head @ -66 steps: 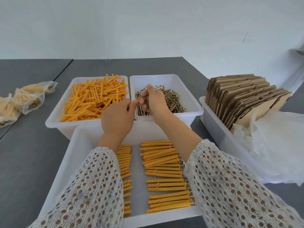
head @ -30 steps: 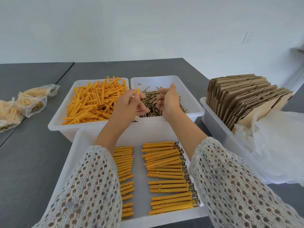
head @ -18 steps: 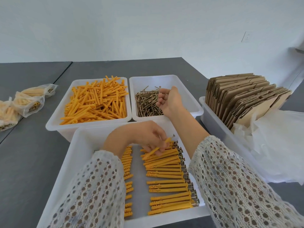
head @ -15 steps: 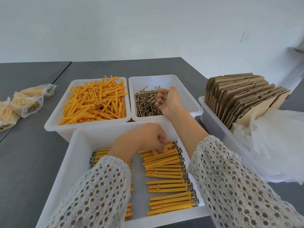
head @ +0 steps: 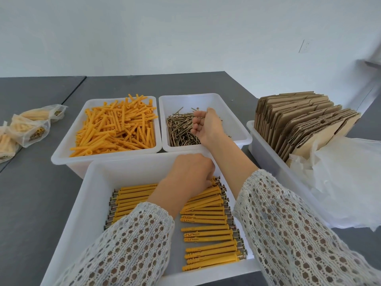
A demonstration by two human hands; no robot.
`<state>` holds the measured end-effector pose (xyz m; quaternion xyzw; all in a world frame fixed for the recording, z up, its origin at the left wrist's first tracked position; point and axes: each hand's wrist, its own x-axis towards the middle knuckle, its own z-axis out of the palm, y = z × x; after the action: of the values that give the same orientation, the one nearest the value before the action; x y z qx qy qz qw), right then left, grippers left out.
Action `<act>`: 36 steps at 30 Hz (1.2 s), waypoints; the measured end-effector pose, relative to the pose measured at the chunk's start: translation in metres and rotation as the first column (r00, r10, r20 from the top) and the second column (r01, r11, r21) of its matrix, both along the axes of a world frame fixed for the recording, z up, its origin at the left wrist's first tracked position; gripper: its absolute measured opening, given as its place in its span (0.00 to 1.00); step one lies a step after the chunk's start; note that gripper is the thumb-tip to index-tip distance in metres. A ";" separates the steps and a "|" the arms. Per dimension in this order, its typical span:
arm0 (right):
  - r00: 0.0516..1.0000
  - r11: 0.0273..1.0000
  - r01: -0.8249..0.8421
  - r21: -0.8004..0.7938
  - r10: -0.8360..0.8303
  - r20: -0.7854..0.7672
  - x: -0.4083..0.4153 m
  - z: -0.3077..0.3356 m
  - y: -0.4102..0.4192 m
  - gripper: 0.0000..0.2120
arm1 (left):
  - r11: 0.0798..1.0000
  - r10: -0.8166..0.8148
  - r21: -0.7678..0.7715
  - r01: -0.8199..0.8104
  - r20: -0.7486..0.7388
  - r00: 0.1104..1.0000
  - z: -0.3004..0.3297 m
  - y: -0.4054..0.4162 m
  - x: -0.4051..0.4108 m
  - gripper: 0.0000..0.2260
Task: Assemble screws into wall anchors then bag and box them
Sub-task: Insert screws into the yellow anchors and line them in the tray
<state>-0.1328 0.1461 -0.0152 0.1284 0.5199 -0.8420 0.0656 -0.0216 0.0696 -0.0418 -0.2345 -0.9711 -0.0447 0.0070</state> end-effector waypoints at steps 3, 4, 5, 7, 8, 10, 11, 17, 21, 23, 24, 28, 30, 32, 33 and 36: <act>1.000 1.000 -0.006 0.029 0.006 -0.001 0.000 0.001 -0.001 0.19 | 1.000 -0.001 0.022 0.001 -0.016 1.000 -0.001 0.000 0.001 0.05; 1.000 0.998 -0.009 0.064 0.010 -0.010 0.000 0.000 -0.002 0.19 | 0.999 0.001 0.034 0.000 -0.041 0.999 -0.001 0.000 0.001 0.06; 1.000 0.993 -0.013 0.120 0.016 -0.025 0.000 0.000 -0.003 0.18 | 0.998 0.003 0.056 0.001 -0.080 0.997 0.001 -0.001 0.000 0.08; 0.994 0.948 -0.026 0.318 0.058 -0.092 0.002 -0.003 -0.006 0.15 | 0.994 0.011 0.110 0.009 -0.176 0.984 0.006 -0.004 -0.003 0.15; 0.985 0.887 -0.026 0.460 0.102 -0.142 0.003 -0.006 -0.008 0.14 | 0.992 0.021 0.128 0.008 -0.222 0.975 0.010 -0.006 -0.004 0.18; 0.954 0.679 0.033 0.733 0.198 -0.226 0.003 -0.011 -0.010 0.14 | 0.990 0.054 0.140 -0.012 -0.301 0.952 0.017 -0.015 -0.007 0.20; 0.940 0.568 0.074 0.820 0.236 -0.248 0.003 -0.012 -0.010 0.14 | 0.988 0.076 0.151 -0.027 -0.328 0.941 0.020 -0.021 -0.007 0.20; 0.910 0.113 0.002 0.994 0.411 -0.049 0.002 -0.019 -0.011 0.14 | 0.876 0.319 0.462 -0.140 -0.336 0.886 0.027 -0.053 -0.012 0.13; 0.865 -0.095 -0.142 0.985 0.472 0.170 0.005 -0.020 -0.017 0.13 | 0.823 0.502 0.455 -0.341 -0.300 0.812 0.015 -0.071 -0.022 0.11; 0.845 -0.122 -0.196 0.973 0.483 0.230 0.005 -0.017 -0.016 0.16 | 0.791 0.573 0.408 -0.455 -0.234 0.786 0.008 -0.077 -0.025 0.09; 0.838 -0.140 -0.212 0.967 0.483 0.254 0.005 -0.016 -0.015 0.18 | 0.773 0.603 0.387 -0.503 -0.200 0.772 0.005 -0.078 -0.026 0.09; 0.832 -0.201 -0.226 0.953 0.469 0.297 0.005 -0.016 -0.016 0.16 | 0.701 0.703 0.246 -0.670 -0.081 0.706 0.004 -0.077 -0.030 0.15; 0.831 -0.202 -0.229 0.952 0.469 0.299 0.005 -0.016 -0.015 0.17 | 0.657 0.750 0.155 -0.738 -0.034 0.660 0.006 -0.077 -0.031 0.18; 0.822 -0.201 -0.229 0.952 0.483 0.300 0.004 -0.017 -0.015 0.16 | 0.615 0.786 0.114 -0.780 -0.007 0.619 0.006 -0.079 -0.031 0.19; 0.819 -0.200 -0.226 0.953 0.490 0.297 0.004 -0.017 -0.015 0.16 | 0.603 0.795 0.098 -0.791 0.009 0.607 0.007 -0.080 -0.031 0.18; 0.810 -0.196 -0.212 0.957 0.513 0.285 0.003 -0.017 -0.016 0.18 | 0.602 0.794 0.050 -0.797 0.071 0.604 0.010 -0.083 -0.033 0.18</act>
<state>-0.1299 0.1305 -0.0324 -0.1119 0.9728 -0.1482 0.1387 -0.0545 -0.0133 -0.0321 0.2227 -0.9716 -0.0789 0.0151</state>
